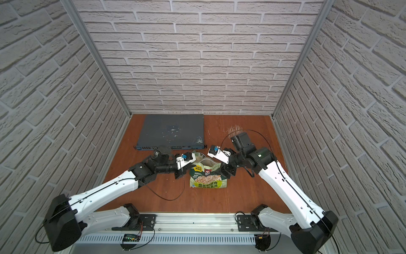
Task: Pour the oats into the breakfast bowl
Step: Close the oats bag at the center of the board.
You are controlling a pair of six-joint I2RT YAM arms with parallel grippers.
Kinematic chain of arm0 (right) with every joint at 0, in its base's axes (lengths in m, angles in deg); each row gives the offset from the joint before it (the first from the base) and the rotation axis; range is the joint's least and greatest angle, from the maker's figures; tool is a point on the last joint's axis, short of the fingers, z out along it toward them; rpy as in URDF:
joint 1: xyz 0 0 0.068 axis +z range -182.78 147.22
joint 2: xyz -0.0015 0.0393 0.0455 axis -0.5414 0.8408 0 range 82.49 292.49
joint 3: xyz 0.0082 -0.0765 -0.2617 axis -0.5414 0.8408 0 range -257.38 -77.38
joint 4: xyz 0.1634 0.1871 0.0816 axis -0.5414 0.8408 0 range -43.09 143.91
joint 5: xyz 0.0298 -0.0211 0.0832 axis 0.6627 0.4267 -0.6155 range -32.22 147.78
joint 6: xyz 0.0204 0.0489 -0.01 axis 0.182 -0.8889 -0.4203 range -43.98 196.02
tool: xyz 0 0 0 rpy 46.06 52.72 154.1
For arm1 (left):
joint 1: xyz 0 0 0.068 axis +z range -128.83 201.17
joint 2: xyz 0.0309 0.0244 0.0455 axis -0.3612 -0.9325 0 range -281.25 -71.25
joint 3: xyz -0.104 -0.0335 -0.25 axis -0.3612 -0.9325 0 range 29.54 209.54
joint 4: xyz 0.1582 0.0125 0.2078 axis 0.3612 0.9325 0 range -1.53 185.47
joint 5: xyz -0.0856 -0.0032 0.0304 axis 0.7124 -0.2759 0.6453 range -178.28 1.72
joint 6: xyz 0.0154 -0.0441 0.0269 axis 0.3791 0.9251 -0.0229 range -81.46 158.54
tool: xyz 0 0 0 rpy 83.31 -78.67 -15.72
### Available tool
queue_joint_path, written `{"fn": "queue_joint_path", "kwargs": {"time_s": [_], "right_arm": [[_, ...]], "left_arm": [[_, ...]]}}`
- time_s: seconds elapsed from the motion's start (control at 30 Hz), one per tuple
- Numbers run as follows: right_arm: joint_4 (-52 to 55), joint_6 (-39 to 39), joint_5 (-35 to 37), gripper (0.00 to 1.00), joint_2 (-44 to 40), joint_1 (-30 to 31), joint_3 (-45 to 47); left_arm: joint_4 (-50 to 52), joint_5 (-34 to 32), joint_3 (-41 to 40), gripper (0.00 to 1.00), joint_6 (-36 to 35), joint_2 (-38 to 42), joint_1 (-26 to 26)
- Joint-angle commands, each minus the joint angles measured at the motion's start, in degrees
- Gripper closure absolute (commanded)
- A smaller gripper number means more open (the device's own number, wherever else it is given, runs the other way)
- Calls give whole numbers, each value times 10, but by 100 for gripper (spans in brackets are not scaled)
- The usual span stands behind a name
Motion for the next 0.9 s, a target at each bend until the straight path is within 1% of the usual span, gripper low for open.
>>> {"fn": "queue_joint_path", "kwargs": {"time_s": [0.0, 0.07, 0.13, 0.17, 0.27, 0.3, 0.37, 0.43, 0.6, 0.67, 0.77, 0.87], "right_arm": [[-16, 24, 11, 18, 39, 11, -16], [-16, 30, 13, 23, 60, 16, -27], [1, 35, 21, 37, 81, 17, -42], [13, 37, 30, 47, 87, 17, -50], [77, 39, 50, 90, 101, 16, -69], [91, 38, 60, 96, 100, 15, -69], [110, 32, 89, 97, 94, 11, -62], [121, 21, 134, 97, 84, 5, -55], [107, -3, 218, 97, 53, -8, -40], [95, -4, 214, 97, 46, -7, -38], [69, -1, 168, 96, 43, 5, -28], [41, 3, 129, 94, 48, 27, -16]], "left_arm": [[-72, -17, -19, 100, -16, 22, -2], [-87, -23, -30, 100, -15, 30, -2], [-98, -34, -40, 100, -12, 36, -2], [-101, -39, -44, 100, -11, 40, -2], [-104, -52, -57, 100, -2, 53, 0], [-103, -59, -60, 100, 2, 59, -1], [-100, -72, -69, 100, 9, 68, 0], [-100, -90, -80, 100, 15, 79, 1], [-97, -137, -108, 100, 24, 104, 3], [-95, -141, -107, 100, 20, 107, 3], [-98, -128, -92, 100, 15, 96, 3], [-102, -114, -73, 100, 11, 76, 3]]}}
